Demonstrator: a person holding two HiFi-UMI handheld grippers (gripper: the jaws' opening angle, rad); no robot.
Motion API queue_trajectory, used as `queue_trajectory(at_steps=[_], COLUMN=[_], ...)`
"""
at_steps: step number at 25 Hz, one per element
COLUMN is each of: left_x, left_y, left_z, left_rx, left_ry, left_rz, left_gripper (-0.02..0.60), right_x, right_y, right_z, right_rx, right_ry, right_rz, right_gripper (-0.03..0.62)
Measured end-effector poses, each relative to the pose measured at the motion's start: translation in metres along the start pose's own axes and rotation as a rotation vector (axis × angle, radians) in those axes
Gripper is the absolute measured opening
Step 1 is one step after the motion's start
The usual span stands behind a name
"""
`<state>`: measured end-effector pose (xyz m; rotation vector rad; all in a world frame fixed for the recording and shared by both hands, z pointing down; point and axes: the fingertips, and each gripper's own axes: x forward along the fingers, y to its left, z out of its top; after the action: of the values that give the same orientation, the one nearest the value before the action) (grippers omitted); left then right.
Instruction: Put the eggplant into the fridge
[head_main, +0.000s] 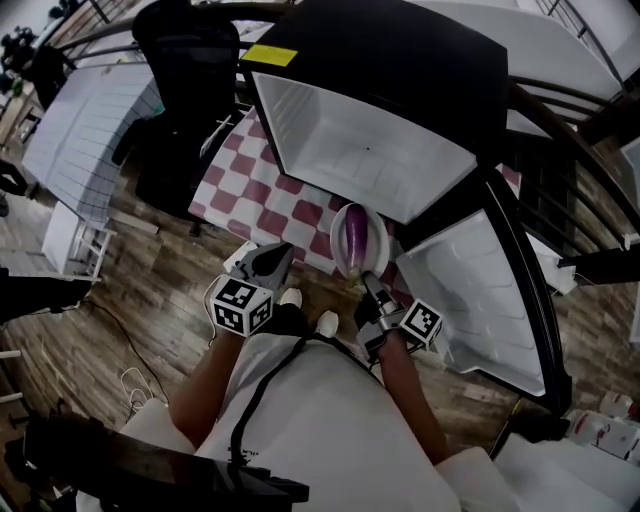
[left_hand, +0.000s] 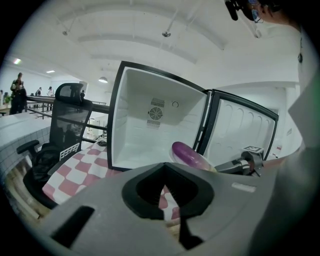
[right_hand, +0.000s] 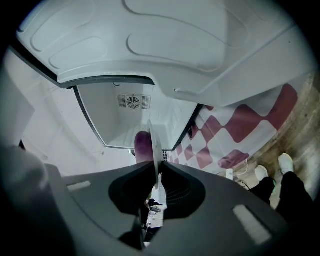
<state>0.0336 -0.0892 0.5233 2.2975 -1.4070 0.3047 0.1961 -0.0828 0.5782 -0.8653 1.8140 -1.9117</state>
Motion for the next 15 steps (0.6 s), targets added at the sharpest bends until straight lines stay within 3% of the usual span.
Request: queue_trajectory(at_steps=[15], left_x=[0.025], left_y=[0.028], left_z=[0.019], left_rx=[0.022], left_ry=[0.010], left_rz=[-0.052], left_gripper=[0.005], right_x=[0.035], right_y=[0.009], right_z=[0.014], right_rx=[-0.009], right_ry=[-0.044], right_rz=[0.001], right_gripper=[0.041])
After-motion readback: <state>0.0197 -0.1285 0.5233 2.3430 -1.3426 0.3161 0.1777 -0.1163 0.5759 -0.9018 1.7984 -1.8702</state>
